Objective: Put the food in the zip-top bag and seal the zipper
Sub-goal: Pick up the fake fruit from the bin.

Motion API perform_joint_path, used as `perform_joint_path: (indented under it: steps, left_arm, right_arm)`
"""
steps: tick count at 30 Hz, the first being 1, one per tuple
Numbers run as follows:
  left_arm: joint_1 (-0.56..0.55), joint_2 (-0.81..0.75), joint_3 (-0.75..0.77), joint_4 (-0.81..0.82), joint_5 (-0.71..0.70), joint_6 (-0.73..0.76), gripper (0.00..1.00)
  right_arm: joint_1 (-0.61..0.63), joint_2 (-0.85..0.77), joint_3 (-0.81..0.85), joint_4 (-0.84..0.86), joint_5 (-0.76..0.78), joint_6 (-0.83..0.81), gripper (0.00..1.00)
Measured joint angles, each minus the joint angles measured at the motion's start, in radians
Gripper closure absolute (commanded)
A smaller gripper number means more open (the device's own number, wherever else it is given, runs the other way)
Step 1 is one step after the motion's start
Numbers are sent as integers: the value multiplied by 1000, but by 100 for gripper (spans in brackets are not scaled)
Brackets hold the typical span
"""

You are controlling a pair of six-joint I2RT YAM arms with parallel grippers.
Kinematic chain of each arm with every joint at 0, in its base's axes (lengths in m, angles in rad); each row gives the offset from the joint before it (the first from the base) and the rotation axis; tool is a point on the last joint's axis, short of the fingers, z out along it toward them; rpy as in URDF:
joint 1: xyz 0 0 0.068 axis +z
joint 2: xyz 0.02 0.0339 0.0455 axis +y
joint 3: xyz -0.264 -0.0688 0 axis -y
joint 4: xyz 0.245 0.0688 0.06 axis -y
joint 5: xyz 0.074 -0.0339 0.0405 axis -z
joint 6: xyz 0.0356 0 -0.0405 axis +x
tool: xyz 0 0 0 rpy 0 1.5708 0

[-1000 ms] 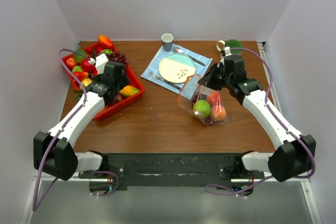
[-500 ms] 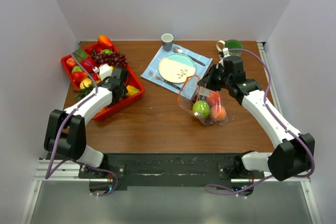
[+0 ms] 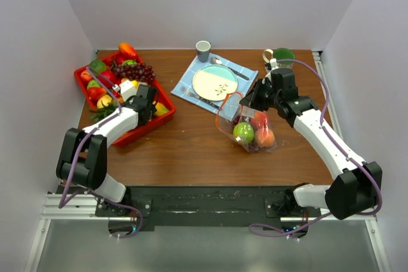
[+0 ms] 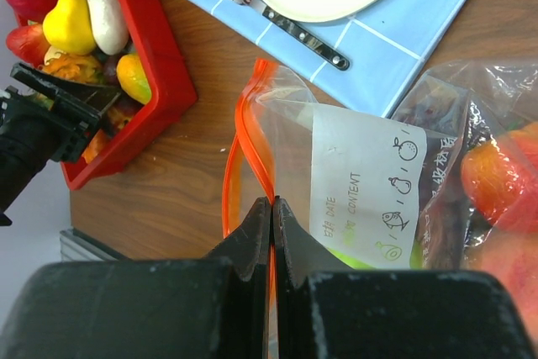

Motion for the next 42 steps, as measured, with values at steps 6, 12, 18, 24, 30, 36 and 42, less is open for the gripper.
perform_joint_path:
  steps: [6, 12, 18, 24, 30, 36, 42]
  left_arm:
    - [0, 10, -19, 51, 14, 3, 26]
    - [4, 9, -31, 97, 43, 21, 63]
    - [7, -23, -41, 106, 71, 52, 78]
    - [6, -108, -40, 59, 104, 97, 83]
    - [6, -158, -23, 32, 115, 132, 80]
    - [6, -159, -17, 22, 113, 156, 39]
    - [6, -134, -17, 15, 113, 145, 25]
  right_arm:
    - [0, 0, 1, -6, 0, 0, 100]
    - [0, 0, 3, -14, 0, 0, 100]
    - [0, 0, 13, -29, 1, 0, 100]
    - [0, 0, 31, -39, 6, -3, 100]
    - [0, 0, 42, -50, 8, -4, 100]
    - [0, 0, 42, -54, 11, -4, 100]
    - [0, 0, 42, -56, 23, -4, 100]
